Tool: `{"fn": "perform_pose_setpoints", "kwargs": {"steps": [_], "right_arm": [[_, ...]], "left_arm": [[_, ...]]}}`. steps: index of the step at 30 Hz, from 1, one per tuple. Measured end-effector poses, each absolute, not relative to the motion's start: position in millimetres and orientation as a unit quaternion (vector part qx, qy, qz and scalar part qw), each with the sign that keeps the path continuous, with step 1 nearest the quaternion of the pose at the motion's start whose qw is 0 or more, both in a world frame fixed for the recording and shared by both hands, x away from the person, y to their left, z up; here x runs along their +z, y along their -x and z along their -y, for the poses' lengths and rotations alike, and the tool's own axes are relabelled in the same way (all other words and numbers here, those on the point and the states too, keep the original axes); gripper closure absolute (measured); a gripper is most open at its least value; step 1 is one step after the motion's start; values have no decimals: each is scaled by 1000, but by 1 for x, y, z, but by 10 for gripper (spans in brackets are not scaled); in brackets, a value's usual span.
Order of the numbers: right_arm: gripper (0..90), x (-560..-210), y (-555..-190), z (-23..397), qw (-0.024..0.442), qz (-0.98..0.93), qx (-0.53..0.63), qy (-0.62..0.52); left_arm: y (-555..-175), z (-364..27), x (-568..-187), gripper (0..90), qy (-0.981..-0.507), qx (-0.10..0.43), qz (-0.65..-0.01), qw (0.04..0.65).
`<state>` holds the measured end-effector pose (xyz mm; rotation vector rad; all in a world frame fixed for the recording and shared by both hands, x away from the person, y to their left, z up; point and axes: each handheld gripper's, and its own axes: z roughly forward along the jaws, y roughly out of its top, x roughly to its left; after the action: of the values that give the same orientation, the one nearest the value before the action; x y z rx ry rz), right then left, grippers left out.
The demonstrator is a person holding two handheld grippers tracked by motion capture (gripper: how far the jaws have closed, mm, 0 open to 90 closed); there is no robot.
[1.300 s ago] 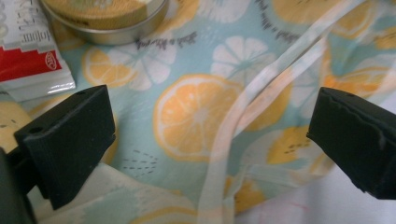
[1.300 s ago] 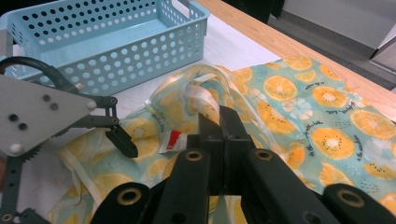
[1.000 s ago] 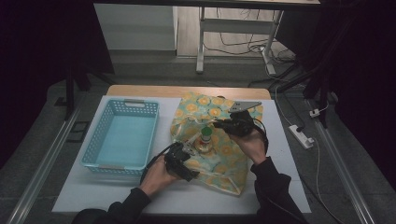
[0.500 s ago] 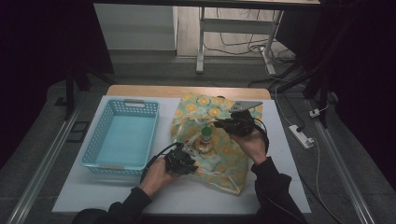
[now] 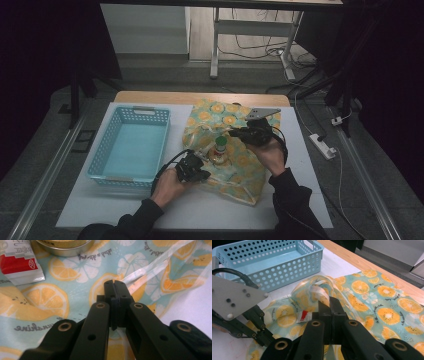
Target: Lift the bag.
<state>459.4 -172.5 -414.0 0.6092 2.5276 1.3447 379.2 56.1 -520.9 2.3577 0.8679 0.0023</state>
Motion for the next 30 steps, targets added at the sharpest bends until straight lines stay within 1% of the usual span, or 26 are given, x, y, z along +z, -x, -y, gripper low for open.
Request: {"fn": "perform_pose_setpoints", "kwargs": {"steps": [8,12,18,30], "right_arm": [[898,-411,-458,173,107,-857,460,-206],[898,-407,-456,172,108,-856,464,-202],[899,-405,-454,172,102,-855,467,-200],[900,-391,-451,175,90,-853,476,-196]], "left_arm": [[-377,-57,-505,900,-882,10,-330,335],[-379,-59,-496,900,-877,4,-340,339],[-381,-59,-487,900,-879,-4,-333,342],[-385,-72,-456,900,-858,-16,-329,393]]}}
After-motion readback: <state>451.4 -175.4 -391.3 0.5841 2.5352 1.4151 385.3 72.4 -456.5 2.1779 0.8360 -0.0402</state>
